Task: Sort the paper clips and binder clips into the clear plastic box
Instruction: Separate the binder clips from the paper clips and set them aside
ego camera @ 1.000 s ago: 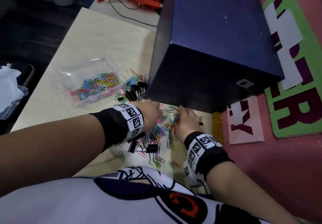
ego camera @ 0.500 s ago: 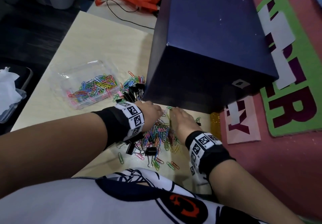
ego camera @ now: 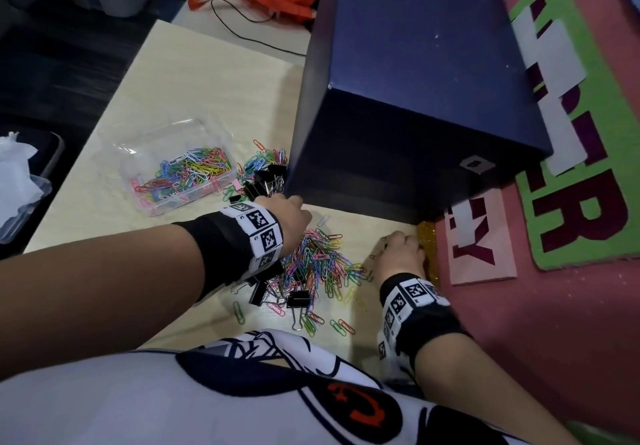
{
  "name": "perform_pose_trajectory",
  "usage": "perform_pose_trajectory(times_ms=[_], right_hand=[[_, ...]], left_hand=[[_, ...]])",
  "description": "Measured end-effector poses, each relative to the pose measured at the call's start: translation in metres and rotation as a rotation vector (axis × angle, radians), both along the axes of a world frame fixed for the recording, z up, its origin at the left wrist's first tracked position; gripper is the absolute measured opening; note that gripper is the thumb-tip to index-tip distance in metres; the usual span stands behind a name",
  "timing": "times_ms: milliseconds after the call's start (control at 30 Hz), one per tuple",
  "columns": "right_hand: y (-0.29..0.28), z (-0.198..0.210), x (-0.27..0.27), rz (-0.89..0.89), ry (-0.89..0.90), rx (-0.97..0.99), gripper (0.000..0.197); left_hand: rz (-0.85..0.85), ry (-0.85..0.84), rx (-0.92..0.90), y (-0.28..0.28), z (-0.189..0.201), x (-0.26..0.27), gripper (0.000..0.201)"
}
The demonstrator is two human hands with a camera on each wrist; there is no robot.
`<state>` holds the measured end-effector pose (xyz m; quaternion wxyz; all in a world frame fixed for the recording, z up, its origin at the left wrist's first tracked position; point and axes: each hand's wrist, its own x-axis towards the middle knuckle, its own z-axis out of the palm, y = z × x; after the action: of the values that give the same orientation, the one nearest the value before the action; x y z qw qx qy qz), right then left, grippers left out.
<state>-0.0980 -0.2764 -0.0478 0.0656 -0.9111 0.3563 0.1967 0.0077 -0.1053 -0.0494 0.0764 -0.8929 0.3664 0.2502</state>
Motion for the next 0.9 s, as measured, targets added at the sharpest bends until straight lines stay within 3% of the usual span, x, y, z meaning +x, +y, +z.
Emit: perform_pose_trajectory(times_ms=[167,333,433,567,800,900], right_hand=[[0.001,-0.014,-0.003,-0.013,-0.099,0.071,0.031],[-0.007,-0.012,-0.007,-0.149,-0.194,0.096,0.019],[-0.014,-0.011,-0.008,-0.202,-0.244,0.102,0.022],[-0.017,-0.017,-0.011,-0.087,-0.161,0.156,0.033],[-0.014,-0.017,-0.004,-0.052,-0.091,0.154,0.024],[-0.012,-0.020,-0.008,-0.027,-0.169,0.156,0.019]], left_hand=[[0.003,0.042,-0.028,0.001,-0.004,0.001,0.025],[0.012,0.064,-0.024,0.001,-0.004,0.002,0.027],[0.009,0.062,-0.023,0.001,-0.004,0.002,0.027],[0.011,0.077,-0.006,0.000,-0.002,0.003,0.028],[0.008,0.060,-0.007,0.000,0.000,0.002,0.031],[0.006,0.047,0.000,-0.001,0.003,0.000,0.031]])
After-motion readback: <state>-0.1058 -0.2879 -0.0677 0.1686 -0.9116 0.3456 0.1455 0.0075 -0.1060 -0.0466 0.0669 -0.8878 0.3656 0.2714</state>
